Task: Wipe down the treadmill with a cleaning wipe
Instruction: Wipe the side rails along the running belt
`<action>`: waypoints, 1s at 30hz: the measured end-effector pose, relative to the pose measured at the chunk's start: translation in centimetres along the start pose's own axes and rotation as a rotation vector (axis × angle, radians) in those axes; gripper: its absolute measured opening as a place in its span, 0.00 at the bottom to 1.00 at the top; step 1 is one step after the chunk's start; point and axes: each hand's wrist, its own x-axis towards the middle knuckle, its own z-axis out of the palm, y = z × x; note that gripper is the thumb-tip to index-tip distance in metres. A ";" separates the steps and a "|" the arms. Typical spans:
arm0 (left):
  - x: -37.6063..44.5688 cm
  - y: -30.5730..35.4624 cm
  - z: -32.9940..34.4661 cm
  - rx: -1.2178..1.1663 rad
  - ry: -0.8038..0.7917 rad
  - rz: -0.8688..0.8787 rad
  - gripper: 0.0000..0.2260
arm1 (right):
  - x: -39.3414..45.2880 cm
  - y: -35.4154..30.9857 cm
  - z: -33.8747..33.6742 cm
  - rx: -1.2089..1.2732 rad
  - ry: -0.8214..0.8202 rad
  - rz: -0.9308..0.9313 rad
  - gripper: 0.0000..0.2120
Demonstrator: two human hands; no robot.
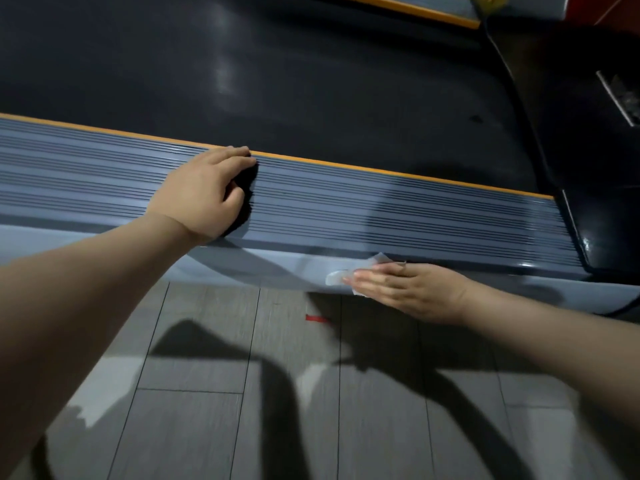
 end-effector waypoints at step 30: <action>0.0 -0.1 0.0 0.000 -0.005 -0.011 0.26 | 5.7 -4.6 0.6 -0.206 -0.002 -0.103 0.26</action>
